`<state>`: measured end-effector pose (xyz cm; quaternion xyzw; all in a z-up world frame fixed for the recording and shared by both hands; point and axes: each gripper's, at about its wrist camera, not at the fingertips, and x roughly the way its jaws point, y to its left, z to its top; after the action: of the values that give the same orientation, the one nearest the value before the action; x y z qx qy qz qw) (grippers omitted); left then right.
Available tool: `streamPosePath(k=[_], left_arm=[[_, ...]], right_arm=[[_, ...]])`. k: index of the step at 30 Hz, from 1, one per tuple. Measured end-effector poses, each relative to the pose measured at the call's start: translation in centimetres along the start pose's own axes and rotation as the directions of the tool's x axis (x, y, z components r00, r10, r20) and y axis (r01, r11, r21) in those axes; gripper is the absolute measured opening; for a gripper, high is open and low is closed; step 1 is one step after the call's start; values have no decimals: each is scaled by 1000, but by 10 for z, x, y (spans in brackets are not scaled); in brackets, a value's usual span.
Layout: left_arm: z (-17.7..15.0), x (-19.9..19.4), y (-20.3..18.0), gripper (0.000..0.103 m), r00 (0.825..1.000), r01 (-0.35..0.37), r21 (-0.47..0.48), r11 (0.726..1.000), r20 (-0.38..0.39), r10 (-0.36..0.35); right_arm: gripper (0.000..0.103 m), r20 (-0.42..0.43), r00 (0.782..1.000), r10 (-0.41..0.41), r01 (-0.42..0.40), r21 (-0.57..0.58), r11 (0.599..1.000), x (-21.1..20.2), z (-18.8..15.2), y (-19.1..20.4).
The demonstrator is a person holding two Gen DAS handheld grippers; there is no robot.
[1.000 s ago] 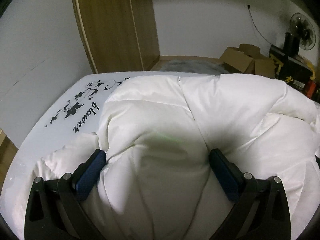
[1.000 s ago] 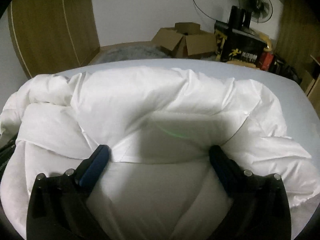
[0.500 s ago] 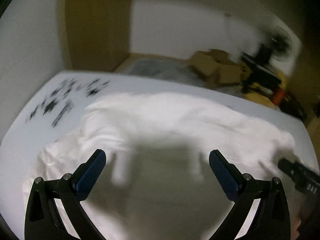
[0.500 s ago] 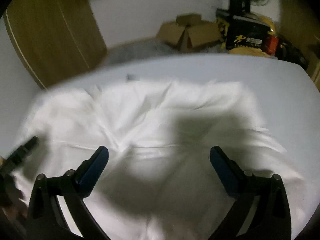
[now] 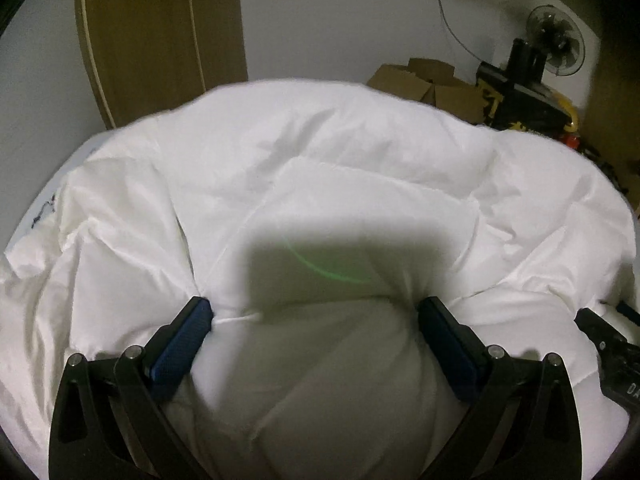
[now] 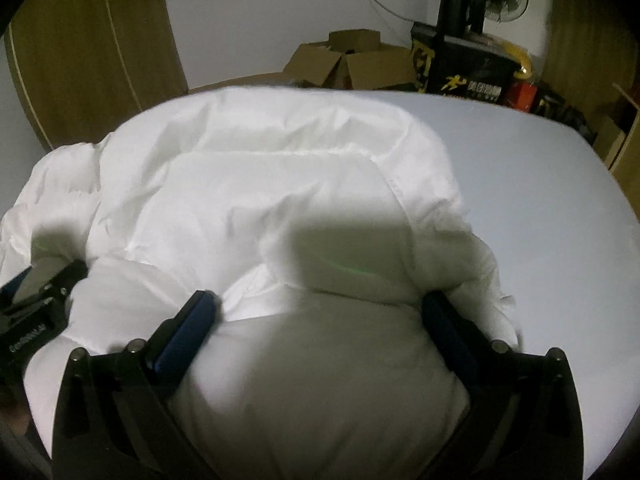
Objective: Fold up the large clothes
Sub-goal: 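Press the folded jacket flat with both tools and release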
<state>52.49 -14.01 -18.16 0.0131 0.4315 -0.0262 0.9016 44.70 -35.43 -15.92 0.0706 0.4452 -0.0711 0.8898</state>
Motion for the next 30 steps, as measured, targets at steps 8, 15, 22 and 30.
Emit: streamPosePath(k=[8,15,22,30], left_arm=[[30,-49,54,103,999,29,-61,998,43,-26],[17,-23,112,103,993,-117,-153,981,10,120],[3,-8,108,103,992,-74,-172,982,84,90],[-16,-58,152,103,995,96,-215,972,36,-90]], right_arm=[[103,20,1000,-12,12,1,1000,-36,20,22],[102,48,999,2,8,-193,981,-21,19,114],[103,-5,998,64,-64,-115,991,19,10,95],[80,35,991,130,-126,-92,988,-32,28,111]])
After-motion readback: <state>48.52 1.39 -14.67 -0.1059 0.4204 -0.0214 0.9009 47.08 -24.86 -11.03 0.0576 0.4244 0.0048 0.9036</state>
